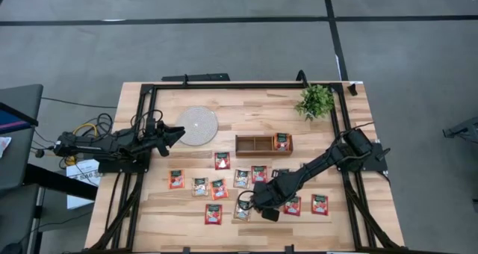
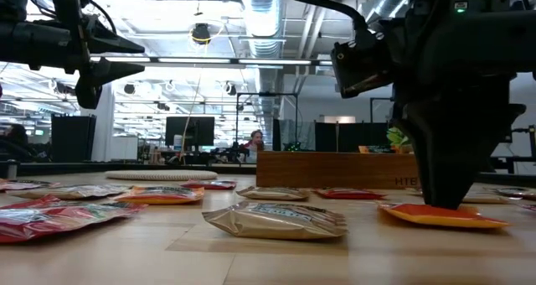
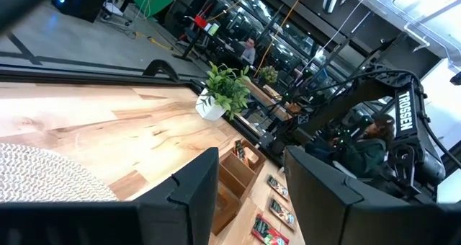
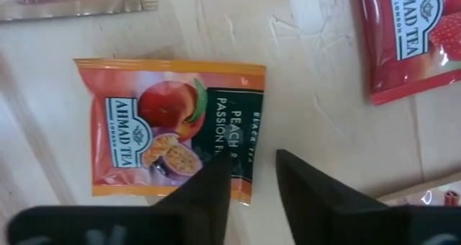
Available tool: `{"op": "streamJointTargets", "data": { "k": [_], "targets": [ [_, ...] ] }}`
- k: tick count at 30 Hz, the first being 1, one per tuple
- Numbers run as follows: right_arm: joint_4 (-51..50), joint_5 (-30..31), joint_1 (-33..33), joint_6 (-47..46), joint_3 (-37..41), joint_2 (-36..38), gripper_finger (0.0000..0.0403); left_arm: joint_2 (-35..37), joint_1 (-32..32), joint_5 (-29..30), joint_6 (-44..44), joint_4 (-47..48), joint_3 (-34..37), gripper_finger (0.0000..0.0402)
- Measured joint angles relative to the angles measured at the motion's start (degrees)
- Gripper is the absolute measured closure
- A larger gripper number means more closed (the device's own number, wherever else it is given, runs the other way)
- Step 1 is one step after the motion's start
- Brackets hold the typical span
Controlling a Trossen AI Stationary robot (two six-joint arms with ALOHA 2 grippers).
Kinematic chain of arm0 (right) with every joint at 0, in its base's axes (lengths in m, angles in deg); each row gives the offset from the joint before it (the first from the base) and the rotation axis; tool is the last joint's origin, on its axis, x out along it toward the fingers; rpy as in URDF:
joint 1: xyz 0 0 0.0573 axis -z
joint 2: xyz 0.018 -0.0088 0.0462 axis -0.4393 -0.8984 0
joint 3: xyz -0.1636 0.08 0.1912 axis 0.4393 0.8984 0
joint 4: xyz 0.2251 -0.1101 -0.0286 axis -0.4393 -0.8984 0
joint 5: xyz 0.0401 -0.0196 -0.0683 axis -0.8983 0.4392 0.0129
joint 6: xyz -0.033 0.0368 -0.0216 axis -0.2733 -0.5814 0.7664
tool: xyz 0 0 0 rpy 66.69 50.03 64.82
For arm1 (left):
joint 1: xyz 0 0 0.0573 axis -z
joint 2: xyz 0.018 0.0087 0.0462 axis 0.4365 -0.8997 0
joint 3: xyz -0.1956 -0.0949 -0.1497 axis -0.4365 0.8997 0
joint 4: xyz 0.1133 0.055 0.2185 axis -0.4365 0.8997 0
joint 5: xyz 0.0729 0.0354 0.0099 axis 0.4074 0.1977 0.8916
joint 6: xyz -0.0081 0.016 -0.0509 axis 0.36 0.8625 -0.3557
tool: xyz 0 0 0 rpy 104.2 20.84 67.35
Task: Pick & Place Tea
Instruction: Put the orange tea bag into the right section of the wooden organizer
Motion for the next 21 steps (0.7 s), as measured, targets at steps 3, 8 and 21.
{"op": "streamJointTargets", "data": {
  "k": [3,8,21],
  "targets": [
    [0.3,0.0,0.0,-0.1,0.0,0.0,0.0350,0.0,0.0,0.0,0.0,0.0,0.0,0.0250],
    [0.8,0.0,0.0,-0.2,0.0,0.0,0.0397,0.0,0.0,0.0,0.0,0.0,0.0,0.0250],
    [-2.1,-1.6,0.0,-2.0,-1.7,0.1,0.0402,0.0,0.0,0.0,0.0,0.0,0.0,0.0250]
  ]
}}
